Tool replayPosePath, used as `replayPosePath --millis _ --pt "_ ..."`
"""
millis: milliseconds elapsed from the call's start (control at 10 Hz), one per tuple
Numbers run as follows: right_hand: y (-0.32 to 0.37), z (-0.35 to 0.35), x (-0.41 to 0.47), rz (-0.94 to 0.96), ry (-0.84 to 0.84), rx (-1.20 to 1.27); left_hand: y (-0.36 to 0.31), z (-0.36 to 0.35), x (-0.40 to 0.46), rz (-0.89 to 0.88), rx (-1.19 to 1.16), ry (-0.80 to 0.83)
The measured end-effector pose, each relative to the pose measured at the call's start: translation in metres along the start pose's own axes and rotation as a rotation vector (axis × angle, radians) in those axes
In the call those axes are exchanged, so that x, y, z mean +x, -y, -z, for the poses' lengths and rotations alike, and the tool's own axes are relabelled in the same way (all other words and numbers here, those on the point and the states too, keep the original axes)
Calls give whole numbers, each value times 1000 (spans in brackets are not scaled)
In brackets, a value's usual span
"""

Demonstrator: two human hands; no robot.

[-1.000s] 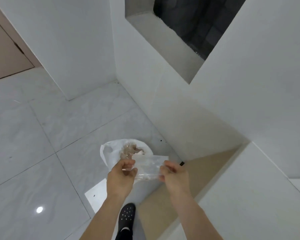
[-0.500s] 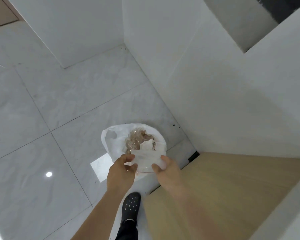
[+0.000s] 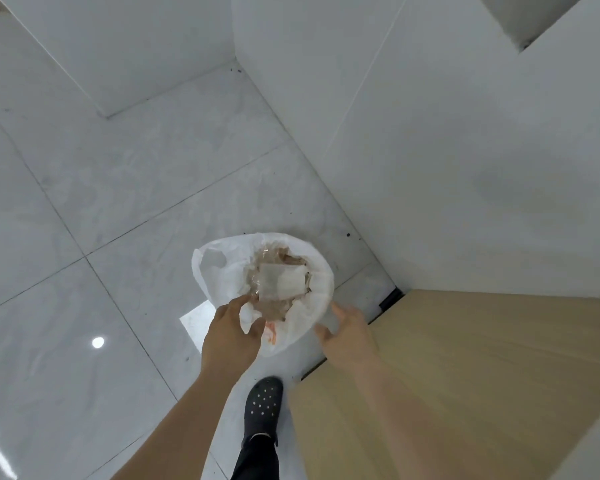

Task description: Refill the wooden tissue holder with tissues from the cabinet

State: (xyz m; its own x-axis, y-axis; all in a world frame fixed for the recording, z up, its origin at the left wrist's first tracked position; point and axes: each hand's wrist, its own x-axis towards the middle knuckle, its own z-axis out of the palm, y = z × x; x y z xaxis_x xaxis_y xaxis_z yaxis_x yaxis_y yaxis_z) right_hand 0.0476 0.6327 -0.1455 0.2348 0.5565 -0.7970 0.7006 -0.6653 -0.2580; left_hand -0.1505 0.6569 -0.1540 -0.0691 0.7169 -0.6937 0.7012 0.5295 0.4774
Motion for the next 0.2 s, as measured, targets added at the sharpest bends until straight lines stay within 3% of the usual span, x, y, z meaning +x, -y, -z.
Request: replayPosePath --millis 200 --pt "-5 42 -56 43 -78 -111 -47 27 -44 -136 132 -60"
